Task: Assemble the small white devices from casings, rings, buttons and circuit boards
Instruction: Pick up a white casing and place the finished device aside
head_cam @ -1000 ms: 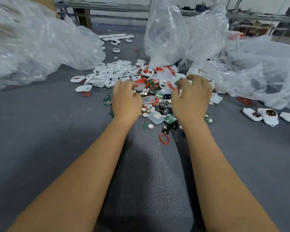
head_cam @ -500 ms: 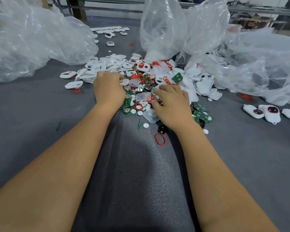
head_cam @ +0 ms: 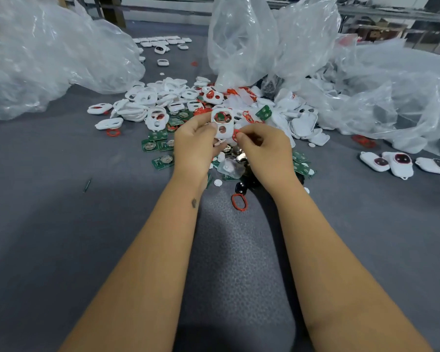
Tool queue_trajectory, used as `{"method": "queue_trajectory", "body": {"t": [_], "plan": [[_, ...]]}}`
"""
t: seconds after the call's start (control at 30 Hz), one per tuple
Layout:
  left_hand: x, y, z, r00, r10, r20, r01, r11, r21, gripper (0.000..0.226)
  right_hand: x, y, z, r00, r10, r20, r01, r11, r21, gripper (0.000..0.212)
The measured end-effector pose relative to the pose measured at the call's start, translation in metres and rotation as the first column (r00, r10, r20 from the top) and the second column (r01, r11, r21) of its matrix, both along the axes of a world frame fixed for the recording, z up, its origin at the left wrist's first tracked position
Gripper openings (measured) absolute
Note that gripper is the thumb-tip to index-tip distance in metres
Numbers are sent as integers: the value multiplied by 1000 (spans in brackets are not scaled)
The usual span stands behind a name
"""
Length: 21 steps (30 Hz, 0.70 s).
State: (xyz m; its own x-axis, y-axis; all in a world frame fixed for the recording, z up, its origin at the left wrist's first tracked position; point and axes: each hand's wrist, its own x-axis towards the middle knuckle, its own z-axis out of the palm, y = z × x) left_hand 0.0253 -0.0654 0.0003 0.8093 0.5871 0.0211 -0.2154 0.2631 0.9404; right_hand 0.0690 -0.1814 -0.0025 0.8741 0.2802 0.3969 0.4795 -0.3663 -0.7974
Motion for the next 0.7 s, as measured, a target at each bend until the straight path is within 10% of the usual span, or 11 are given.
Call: {"method": "queue_trajectory", "body": {"t": [0.37, 0.7], "plan": [[-4, -2, -5, 1000, 19, -14, -16, 979, 203, 43, 3, -10, 8, 952, 102, -290, 46, 885, 464, 15], [-10, -14, -5, 997, -71, 26, 43, 812, 582, 21, 0, -7, 7, 977, 41, -211, 52, 908, 415, 24]]}}
